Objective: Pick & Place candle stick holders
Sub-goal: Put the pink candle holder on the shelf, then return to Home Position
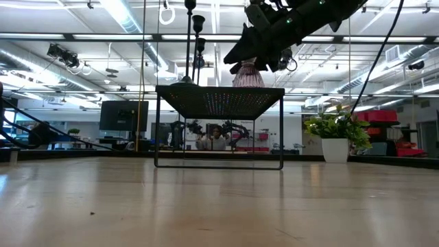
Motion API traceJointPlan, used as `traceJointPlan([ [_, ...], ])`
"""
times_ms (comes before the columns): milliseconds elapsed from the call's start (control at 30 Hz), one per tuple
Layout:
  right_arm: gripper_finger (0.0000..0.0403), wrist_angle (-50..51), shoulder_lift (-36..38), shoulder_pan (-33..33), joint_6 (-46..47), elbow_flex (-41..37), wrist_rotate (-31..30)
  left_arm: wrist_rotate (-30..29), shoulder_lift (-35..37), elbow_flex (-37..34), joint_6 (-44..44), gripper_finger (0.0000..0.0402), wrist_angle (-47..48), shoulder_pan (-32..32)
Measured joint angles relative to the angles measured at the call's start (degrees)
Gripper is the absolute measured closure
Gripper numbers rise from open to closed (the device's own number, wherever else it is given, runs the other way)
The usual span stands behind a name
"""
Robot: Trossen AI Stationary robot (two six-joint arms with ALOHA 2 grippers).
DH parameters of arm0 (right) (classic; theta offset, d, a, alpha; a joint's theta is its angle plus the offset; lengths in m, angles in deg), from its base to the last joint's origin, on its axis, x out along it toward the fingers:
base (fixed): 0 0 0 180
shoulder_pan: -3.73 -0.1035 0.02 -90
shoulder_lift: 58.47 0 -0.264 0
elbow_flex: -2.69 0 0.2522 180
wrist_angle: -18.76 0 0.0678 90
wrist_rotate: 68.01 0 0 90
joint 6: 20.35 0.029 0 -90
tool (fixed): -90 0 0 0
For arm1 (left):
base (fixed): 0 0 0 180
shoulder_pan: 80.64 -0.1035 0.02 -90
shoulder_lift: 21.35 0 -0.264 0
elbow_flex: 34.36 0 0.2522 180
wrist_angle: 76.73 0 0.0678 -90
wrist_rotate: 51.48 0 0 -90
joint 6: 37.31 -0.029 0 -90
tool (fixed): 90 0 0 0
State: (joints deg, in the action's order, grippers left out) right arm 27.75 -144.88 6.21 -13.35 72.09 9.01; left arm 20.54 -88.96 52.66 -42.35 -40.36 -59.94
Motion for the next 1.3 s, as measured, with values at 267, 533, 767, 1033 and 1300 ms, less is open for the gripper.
traceJointPlan([
  [267,0.0109,0.1,0.0,0.0,-2.1,0.0,0.5,0.0,0.0,0.0,0.0,0.0264,0.0,0.0],
  [533,0.007,0.0,0.3,0.0,-3.4,0.0,-0.7,0.0,0.0,0.0,0.3,0.0264,0.0,0.0],
  [767,0.0069,-0.3,2.7,-0.1,-3.6,0.0,-1.5,0.0,0.0,0.0,0.3,0.0264,0.0,0.0],
  [1033,0.0069,-0.3,7.7,-0.6,-4.7,0.0,-1.1,0.0,0.0,0.0,0.4,0.0264,0.0,0.0],
  [1300,0.0069,-0.3,13.5,-4.1,-4.8,0.0,-1.1,0.0,0.0,0.0,0.2,0.0264,0.4,0.0],
])
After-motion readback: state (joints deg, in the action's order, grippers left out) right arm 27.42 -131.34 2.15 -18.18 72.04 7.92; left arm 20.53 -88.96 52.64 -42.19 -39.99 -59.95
